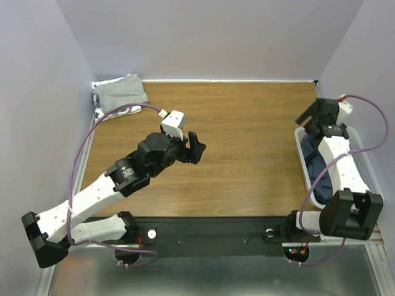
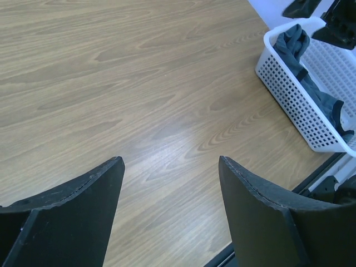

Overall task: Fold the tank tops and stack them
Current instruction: Move the tank top to the center of the board, then flatten the tank top out

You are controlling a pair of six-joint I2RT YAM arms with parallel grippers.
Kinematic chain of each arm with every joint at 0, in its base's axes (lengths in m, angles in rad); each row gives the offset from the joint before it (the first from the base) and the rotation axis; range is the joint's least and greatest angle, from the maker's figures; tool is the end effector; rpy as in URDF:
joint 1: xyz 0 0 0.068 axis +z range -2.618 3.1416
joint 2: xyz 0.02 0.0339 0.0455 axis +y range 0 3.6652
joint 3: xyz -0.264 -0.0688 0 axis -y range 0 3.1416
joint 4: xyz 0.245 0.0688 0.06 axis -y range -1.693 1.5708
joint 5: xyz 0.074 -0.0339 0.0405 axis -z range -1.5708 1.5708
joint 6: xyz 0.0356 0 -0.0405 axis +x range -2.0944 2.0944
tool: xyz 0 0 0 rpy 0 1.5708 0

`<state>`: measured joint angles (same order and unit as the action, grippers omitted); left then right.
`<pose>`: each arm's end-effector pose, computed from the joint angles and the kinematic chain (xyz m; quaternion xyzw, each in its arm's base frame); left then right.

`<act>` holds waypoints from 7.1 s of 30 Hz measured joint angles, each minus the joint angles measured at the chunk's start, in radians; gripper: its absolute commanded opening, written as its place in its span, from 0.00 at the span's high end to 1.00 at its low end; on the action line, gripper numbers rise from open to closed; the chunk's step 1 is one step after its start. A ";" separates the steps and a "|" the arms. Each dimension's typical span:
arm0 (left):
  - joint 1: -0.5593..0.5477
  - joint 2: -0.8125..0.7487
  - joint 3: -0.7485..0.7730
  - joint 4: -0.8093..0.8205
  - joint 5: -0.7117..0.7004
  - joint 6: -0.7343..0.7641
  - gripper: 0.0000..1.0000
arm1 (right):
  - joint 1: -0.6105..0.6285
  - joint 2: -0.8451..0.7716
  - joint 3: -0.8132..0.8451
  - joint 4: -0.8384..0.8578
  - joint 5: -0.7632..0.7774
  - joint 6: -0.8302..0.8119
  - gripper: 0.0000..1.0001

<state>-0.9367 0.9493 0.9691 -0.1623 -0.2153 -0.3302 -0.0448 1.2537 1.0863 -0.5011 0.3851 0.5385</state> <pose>0.1351 -0.1709 0.3775 0.1572 0.7380 -0.3200 0.5729 0.2723 -0.0256 0.3164 0.3339 0.8220 -0.0624 0.4570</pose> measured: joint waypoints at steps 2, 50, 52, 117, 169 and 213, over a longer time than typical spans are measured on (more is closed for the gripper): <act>0.000 -0.016 0.000 -0.008 0.008 0.005 0.20 | -0.100 0.033 -0.001 -0.017 0.000 0.016 0.00; 0.002 -0.100 -0.032 -0.014 -0.002 0.006 0.19 | -0.276 -0.011 0.704 -0.140 -0.363 0.074 1.00; 0.003 -0.104 -0.032 -0.014 -0.018 0.003 0.19 | -0.268 0.010 0.792 -0.112 -0.486 0.092 1.00; 0.356 0.233 -0.326 0.357 0.085 -0.474 0.35 | 0.843 0.615 0.140 0.309 -0.131 0.056 0.60; 0.294 0.720 -0.241 0.645 0.176 -0.663 0.50 | 0.830 0.208 -0.111 0.322 -0.016 0.091 0.92; 0.395 0.256 0.157 0.269 0.049 -0.414 1.00 | 0.830 0.288 -0.190 0.465 -0.204 0.166 0.61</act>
<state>-0.5419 1.2053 1.1263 0.1062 -0.1661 -0.7437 0.7856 1.5421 0.8967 -0.0360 0.1806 0.7048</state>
